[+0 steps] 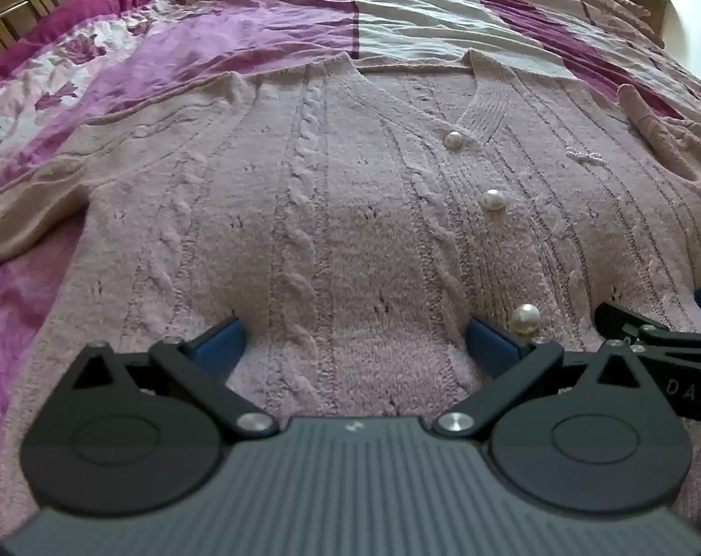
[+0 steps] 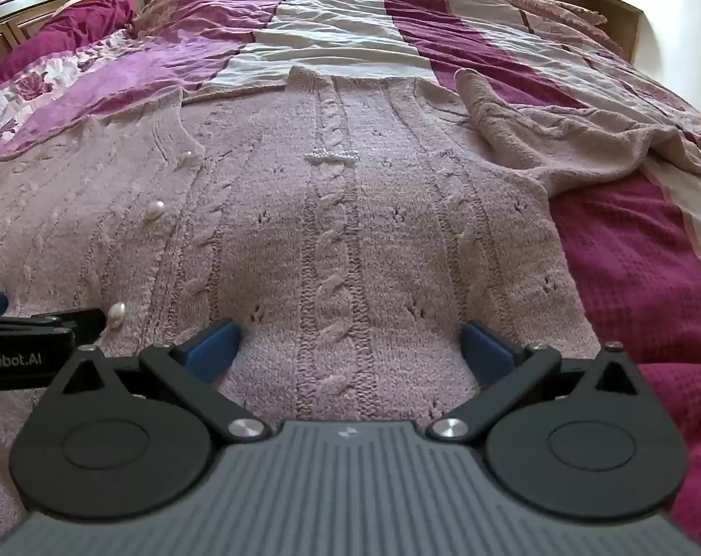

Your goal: Fold small clothes

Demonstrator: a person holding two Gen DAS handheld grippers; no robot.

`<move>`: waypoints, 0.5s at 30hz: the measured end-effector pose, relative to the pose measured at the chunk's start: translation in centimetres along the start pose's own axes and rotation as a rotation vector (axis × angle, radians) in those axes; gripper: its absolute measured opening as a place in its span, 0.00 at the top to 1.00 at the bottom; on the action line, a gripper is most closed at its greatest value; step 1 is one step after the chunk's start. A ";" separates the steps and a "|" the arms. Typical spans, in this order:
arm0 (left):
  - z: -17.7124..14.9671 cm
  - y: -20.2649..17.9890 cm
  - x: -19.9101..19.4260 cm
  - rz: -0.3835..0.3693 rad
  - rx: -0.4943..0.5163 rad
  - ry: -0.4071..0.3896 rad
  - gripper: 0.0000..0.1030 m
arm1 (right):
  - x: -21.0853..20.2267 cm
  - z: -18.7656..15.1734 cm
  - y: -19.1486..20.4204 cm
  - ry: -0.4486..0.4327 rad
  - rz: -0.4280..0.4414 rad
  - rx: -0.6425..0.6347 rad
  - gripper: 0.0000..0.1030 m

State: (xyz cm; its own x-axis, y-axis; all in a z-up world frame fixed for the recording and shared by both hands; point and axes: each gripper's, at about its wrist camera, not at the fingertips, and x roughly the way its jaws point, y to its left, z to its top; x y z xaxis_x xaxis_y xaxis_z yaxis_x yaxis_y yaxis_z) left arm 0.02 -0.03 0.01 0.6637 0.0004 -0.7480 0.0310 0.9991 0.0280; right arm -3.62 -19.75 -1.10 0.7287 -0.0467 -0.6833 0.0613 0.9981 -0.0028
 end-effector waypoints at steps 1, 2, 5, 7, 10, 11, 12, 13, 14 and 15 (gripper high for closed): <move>0.0 0.0 0.0 0.000 0.001 0.000 0.00 | 0.0 0.0 0.0 0.001 -0.001 -0.001 0.00; 0.0 -0.1 0.0 0.013 0.009 -0.013 0.00 | 0.0 0.0 0.0 0.000 -0.001 -0.001 0.00; -0.1 -0.1 0.0 0.011 0.006 -0.014 0.00 | 0.0 0.0 -0.1 0.001 0.001 0.001 0.00; 0.0 0.0 -0.1 0.005 0.002 -0.012 0.00 | 0.0 0.0 -0.1 0.002 0.001 0.001 0.00; 0.0 0.0 -0.1 0.003 0.001 -0.013 0.00 | 0.1 0.0 0.1 0.002 -0.004 -0.005 0.00; -0.1 0.1 -0.1 0.002 0.000 -0.013 0.00 | 0.1 -0.2 0.2 0.002 -0.006 -0.007 0.00; -0.1 0.1 -0.1 0.002 0.001 -0.013 0.00 | 0.1 -0.2 0.2 0.002 -0.005 -0.007 0.00; 0.0 0.1 -0.1 0.002 0.001 -0.012 0.00 | 0.1 -0.2 0.3 0.001 -0.006 -0.007 0.00; -0.1 0.0 -0.1 0.003 0.001 -0.014 0.00 | 0.1 -0.3 0.4 0.000 -0.006 -0.008 0.00; -0.1 0.0 -0.1 0.003 -0.001 -0.013 0.00 | 0.1 -0.3 0.4 0.000 -0.007 -0.009 0.00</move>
State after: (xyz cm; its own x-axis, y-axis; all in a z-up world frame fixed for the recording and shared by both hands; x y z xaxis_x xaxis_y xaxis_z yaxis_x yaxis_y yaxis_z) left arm -0.13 0.02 0.01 0.6735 0.0025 -0.7392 0.0288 0.9991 0.0296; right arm -3.73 -19.30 -1.45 0.7282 -0.0533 -0.6832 0.0599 0.9981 -0.0140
